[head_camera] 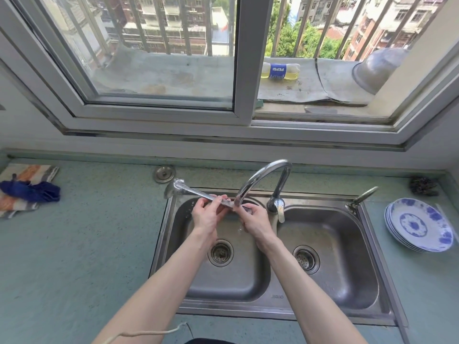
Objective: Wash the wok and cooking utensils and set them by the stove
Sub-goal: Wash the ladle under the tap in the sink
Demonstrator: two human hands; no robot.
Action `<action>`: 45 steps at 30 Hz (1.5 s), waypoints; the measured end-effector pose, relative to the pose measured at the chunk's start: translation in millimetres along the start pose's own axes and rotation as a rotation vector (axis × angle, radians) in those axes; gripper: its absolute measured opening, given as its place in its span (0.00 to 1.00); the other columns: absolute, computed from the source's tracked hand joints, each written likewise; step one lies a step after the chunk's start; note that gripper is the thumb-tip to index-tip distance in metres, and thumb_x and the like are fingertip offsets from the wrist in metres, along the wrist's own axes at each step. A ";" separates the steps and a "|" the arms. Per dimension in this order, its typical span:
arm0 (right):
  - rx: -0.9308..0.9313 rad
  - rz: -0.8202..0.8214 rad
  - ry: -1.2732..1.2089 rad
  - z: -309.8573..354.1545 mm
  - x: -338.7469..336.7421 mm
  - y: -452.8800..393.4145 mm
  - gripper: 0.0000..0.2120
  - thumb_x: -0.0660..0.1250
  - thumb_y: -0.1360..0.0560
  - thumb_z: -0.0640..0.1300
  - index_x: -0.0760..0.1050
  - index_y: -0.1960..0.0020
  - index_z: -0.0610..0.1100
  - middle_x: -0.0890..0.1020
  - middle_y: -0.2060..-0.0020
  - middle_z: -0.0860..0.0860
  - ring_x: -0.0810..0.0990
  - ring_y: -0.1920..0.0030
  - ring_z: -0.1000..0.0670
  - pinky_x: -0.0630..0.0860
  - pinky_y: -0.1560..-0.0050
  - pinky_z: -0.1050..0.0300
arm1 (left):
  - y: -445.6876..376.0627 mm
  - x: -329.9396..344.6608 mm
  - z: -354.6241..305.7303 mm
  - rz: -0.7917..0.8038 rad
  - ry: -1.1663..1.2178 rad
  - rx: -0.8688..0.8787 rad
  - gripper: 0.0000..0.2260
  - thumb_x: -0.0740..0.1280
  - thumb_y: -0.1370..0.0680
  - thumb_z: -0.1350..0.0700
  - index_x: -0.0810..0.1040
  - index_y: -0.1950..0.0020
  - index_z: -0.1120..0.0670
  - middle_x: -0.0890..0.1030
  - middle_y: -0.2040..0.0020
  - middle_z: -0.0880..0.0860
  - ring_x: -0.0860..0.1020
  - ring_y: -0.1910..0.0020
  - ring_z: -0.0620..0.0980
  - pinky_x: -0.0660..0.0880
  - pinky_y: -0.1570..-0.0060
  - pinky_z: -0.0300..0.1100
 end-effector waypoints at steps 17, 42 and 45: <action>-0.009 0.054 0.102 -7.2 -14.4 6.3 0.24 0.66 0.18 0.56 0.81 0.63 0.40 0.77 0.73 0.43 0.67 0.77 0.51 0.64 0.73 0.58 | 0.4 -0.2 20.9 0.005 -0.053 -0.097 0.05 0.67 0.19 0.64 0.75 0.43 0.62 0.83 0.45 0.66 0.83 0.49 0.60 0.84 0.57 0.45; -0.049 0.015 0.195 -7.5 -21.0 -3.7 0.25 0.58 0.14 0.56 0.83 0.55 0.39 0.81 0.74 0.46 0.71 0.76 0.51 0.68 0.73 0.59 | -6.4 7.6 18.5 -0.053 0.017 -0.092 0.03 0.67 0.19 0.65 0.74 0.47 0.61 0.84 0.50 0.62 0.86 0.61 0.51 0.83 0.63 0.42; -0.080 0.087 0.192 -9.3 -13.7 -5.1 0.16 0.64 0.16 0.50 0.83 0.52 0.40 0.79 0.73 0.49 0.71 0.75 0.52 0.68 0.72 0.58 | -8.5 5.4 17.6 -0.055 0.050 -0.097 0.03 0.66 0.19 0.66 0.73 0.47 0.61 0.83 0.49 0.63 0.86 0.60 0.52 0.83 0.62 0.44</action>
Point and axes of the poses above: each hand's wrist, its own y-axis away from the middle knuckle, its own x-axis out of the palm, z = x × y, the point moved 5 cm from there along -y, towards the middle knuckle
